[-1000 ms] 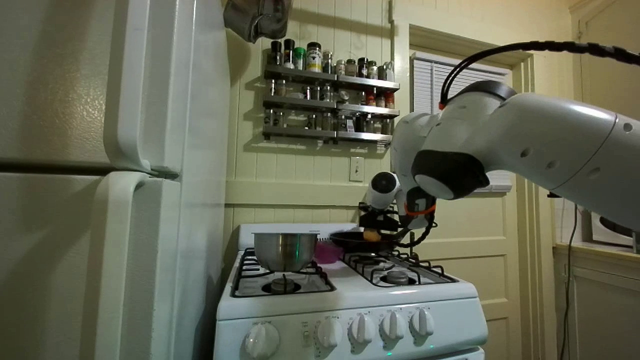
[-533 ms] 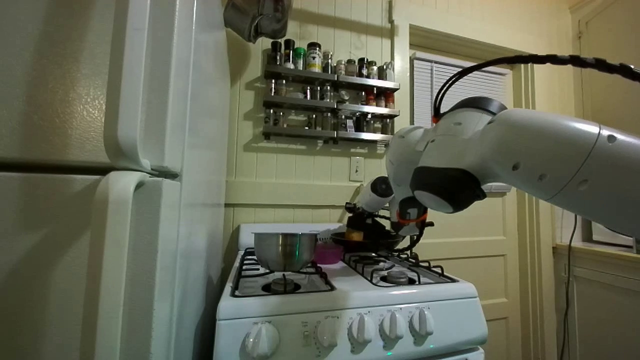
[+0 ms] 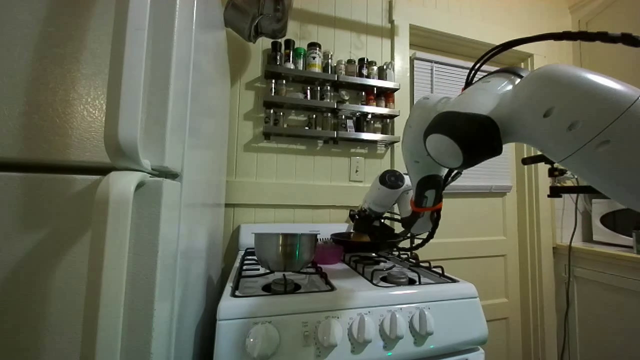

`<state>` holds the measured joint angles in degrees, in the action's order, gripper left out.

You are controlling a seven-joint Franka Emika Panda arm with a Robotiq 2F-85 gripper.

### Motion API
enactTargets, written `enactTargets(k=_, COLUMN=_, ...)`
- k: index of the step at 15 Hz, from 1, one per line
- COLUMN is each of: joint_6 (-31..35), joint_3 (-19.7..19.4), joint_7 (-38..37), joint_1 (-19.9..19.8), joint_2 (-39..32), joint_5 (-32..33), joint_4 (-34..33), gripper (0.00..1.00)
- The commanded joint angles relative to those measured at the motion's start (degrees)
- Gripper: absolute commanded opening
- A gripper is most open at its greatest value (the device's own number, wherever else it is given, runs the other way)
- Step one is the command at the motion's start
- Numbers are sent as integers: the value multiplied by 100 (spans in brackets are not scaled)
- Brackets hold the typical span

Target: Use the cooking stick to stir the contents of the black pan

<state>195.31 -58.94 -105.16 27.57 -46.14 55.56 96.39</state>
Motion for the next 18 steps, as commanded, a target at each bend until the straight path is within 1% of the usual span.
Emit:
enactTargets(k=1, joint_6=-809, joint_3=120, joint_7=200, joint_1=96, joint_2=819, joint_5=507, joint_4=674, gripper=6)
enactTargets(k=3, joint_6=-1204, joint_3=208, joint_7=345, joint_1=59, joint_2=1069, joint_5=477, joint_4=807, gripper=6)
enactTargets(k=5, joint_6=-1508, joint_3=423, joint_7=555, joint_1=-22, joint_2=1314, joint_5=345, joint_4=913, gripper=6)
enactTargets(k=9, joint_6=-1930, joint_3=1084, joint_7=951, joint_1=-278, joint_2=1690, joint_5=13, joint_4=1035, gripper=6)
enactTargets(k=14, joint_6=-2410, joint_3=2063, joint_7=1445, joint_1=-822, joint_2=2013, joint_5=-856, joint_4=1104, gripper=6)
enactTargets(k=16, joint_6=-2571, joint_3=2332, joint_7=1634, joint_1=-1011, joint_2=2057, joint_5=-1161, joint_4=1063, gripper=6)
enactTargets(k=18, joint_6=-2662, joint_3=2512, joint_7=1737, joint_1=-1173, joint_2=2077, joint_5=-1408, joint_4=1019, gripper=6)
